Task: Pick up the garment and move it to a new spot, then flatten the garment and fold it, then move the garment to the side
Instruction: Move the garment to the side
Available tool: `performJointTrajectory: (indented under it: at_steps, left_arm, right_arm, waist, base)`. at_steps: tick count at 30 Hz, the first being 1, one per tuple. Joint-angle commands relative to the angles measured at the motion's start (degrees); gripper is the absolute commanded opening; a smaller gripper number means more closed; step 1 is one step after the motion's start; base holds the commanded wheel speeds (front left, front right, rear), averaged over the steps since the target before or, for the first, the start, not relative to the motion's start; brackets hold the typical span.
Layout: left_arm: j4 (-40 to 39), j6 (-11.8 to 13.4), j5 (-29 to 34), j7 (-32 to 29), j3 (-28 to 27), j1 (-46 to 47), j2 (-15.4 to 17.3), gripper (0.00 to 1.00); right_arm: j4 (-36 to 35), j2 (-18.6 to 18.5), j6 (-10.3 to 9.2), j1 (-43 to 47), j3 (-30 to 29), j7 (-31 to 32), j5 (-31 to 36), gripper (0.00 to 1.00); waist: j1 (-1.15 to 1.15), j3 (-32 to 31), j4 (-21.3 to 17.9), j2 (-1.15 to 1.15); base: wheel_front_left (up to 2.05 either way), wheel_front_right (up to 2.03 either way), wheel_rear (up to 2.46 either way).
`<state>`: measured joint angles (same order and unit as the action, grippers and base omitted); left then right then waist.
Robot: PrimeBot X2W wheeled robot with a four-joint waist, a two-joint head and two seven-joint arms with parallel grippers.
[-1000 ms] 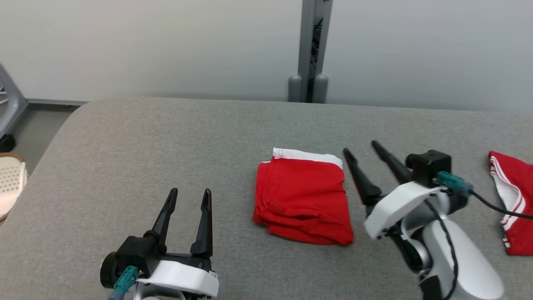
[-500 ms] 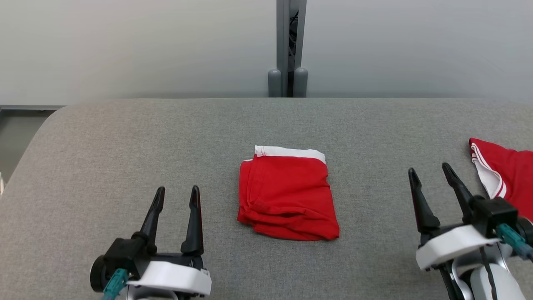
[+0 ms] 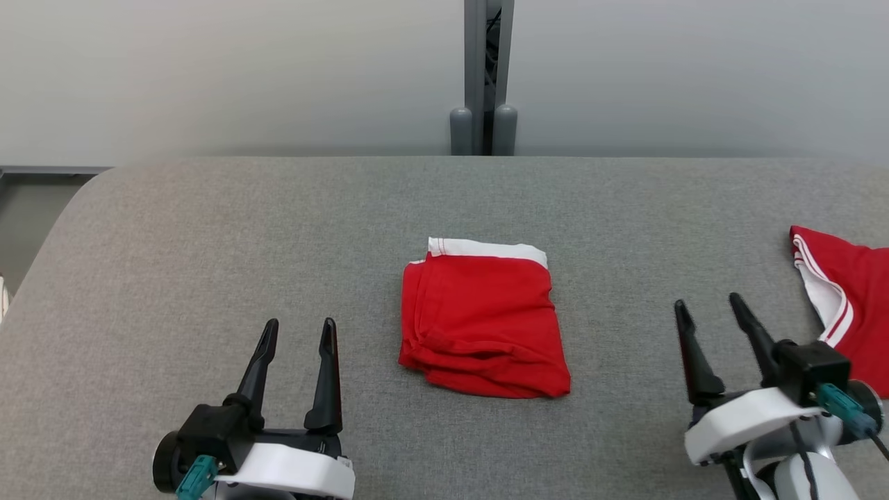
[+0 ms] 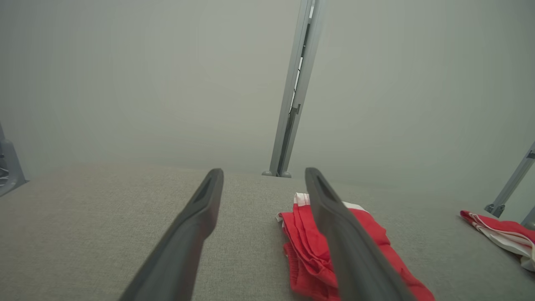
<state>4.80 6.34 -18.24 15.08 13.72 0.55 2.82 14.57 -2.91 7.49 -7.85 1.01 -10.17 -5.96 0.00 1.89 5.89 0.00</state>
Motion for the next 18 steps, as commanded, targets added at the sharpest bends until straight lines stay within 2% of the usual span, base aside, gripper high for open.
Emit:
performJointTrajectory:
  at_steps: [1, 7, 13, 18]
  left_arm:
    - [0.06, -0.22, 0.27, 0.09, 0.08, 1.07, 0.23, 1.0]
    - [0.91, -0.76, 0.34, 0.09, 1.56, 2.28, 0.22, 1.0]
    - [2.72, -0.76, 0.11, 0.08, 3.1, 3.21, 0.22, 1.0]
    - [3.87, -1.07, 0.87, 0.08, 5.0, 4.1, 0.22, 1.0]
  right_arm:
    - [0.61, -0.11, 0.01, -0.76, 0.66, 0.98, -0.73, 1.0]
    - [3.7, -0.83, 0.02, -4.37, 5.7, 7.1, -8.88, 1.0]
    - [9.89, -1.69, 0.01, -8.17, 9.18, 14.63, -20.72, 1.0]
    - [15.52, -3.1, 0.01, -10.84, 10.88, 15.78, -27.37, 1.0]
  waist:
    - [0.0, 0.53, 0.45, 0.0]
    - [0.0, 3.1, 2.73, 0.0]
    - [0.0, 4.87, 5.63, 0.0]
    - [0.0, 5.81, 8.42, 0.0]
  base:
    - [0.0, 0.0, 0.0]
    - [0.0, 0.0, 0.0]
    - [0.0, 0.0, 0.0]
    - [0.0, 0.0, 0.0]
